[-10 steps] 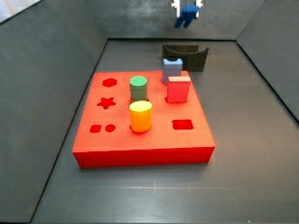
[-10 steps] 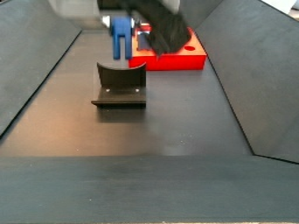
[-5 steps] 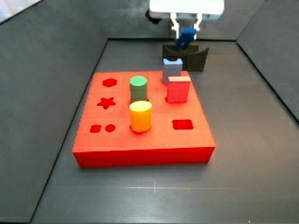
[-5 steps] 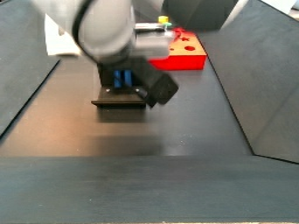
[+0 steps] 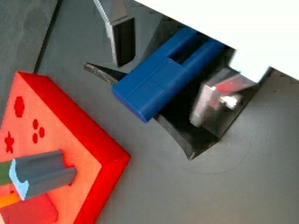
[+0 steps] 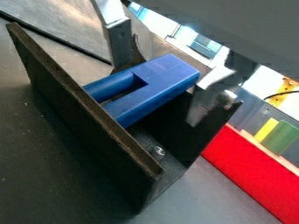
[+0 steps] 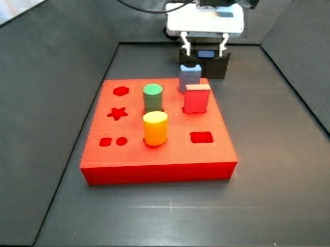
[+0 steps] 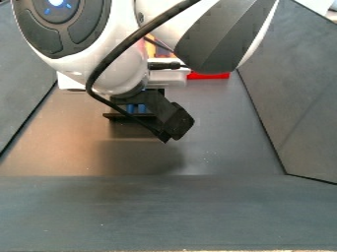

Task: Pick up the square-circle object. Move up. Rotate the square-circle object. Place the square-circle object on the fixture. Regrasp the square-circle object. Move to above the board. Insert the square-circle object.
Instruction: Regrasp the square-circle object.

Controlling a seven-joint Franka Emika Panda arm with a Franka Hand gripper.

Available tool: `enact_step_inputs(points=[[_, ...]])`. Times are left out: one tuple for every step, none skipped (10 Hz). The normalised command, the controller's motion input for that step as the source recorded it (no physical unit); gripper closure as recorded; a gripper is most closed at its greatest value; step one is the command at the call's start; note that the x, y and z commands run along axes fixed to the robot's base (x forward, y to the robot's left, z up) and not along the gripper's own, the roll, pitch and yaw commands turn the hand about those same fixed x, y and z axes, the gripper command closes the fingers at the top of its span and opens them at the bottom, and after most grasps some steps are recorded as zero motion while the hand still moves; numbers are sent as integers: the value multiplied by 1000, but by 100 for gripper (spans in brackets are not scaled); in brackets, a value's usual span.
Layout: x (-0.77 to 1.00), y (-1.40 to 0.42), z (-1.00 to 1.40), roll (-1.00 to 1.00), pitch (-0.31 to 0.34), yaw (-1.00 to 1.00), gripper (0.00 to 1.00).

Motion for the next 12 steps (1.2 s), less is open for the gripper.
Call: enact_step_inputs(points=[[0,0,1000,-25,-40,27,0],[-5,2,1000,-23,-36,28,0],[-28,4,1000,3,-14,37,0],[-30,-2,1000,22,8,43,0],[-32,-1,1000,31,25,46,0],[-36,6,870,42,63,34,0],[-34,6,696,47,85,20,0],[-32,5,524,47,99,5,0],[-28,5,352,41,102,-10,0],[-25,6,169,39,93,-26,0],[-107,-874,924,1000,62,2,0],[-104,-836,896,1000,61,2,0]])
